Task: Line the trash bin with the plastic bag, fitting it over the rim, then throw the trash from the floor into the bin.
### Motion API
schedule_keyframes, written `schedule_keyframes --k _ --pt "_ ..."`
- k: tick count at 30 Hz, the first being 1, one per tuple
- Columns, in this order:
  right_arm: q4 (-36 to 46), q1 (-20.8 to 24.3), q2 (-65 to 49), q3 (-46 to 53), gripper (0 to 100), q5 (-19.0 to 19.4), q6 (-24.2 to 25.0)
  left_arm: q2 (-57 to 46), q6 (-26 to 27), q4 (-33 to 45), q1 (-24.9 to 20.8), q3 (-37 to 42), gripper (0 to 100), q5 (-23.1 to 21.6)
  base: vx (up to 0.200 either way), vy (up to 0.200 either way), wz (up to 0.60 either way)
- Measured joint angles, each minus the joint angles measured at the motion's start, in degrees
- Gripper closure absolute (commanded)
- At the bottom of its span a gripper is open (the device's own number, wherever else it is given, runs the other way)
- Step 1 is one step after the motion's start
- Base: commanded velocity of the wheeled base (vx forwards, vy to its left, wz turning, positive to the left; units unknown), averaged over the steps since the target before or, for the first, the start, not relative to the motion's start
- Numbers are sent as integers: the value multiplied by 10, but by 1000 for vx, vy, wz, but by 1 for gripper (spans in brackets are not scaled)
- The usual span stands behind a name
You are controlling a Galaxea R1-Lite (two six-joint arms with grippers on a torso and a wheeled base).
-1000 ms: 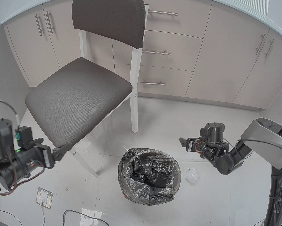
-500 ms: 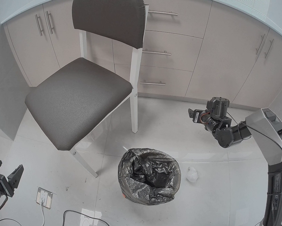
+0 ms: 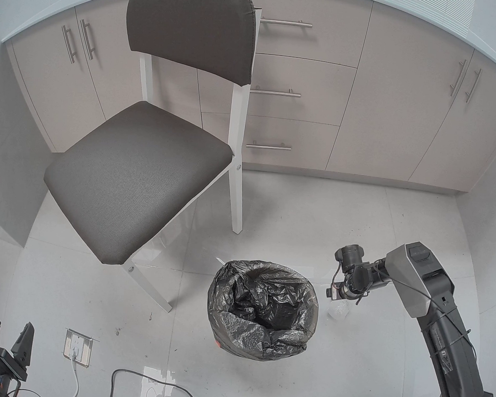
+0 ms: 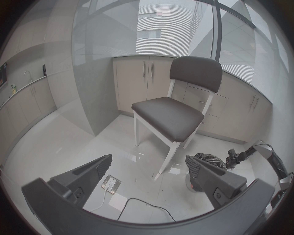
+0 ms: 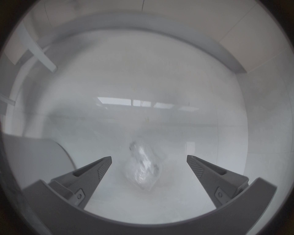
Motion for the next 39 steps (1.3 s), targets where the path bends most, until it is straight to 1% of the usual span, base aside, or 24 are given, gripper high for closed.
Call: schedule_keyframes --k 2,6,12,17,28,33,37,38,39 --pt "16 -6 30 -19 0 2 7 -16 -9 3 4 17 0 0 0 0 0" --pt "17 -14 67 -38 0 3 20 -46 -15 4 8 28 0 0 0 0 0" --pt "18 -12 88 -43 0 1 34 -72 -15 5 8 32 0 -3 0 0 0" --pt "14 -1 94 -44 0 -2 37 -85 -15 5 8 32 0 -4 0 0 0" --pt "-36 2 97 -44 0 -4 33 -102 -15 7 -7 32 0 -3 0 0 0" --pt "-38 2 97 -44 0 -6 28 -107 -15 18 -11 32 0 -3 0 0 0" --pt "-38 1 97 -44 0 -5 9 -111 -15 21 -12 32 0 -2 0 0 0" --pt "-38 1 97 -44 100 -5 8 -112 -15 21 -12 32 0 -1 0 0 0" --pt "-38 0 97 -44 100 -5 7 -113 -15 21 -12 32 0 -1 0 0 0"
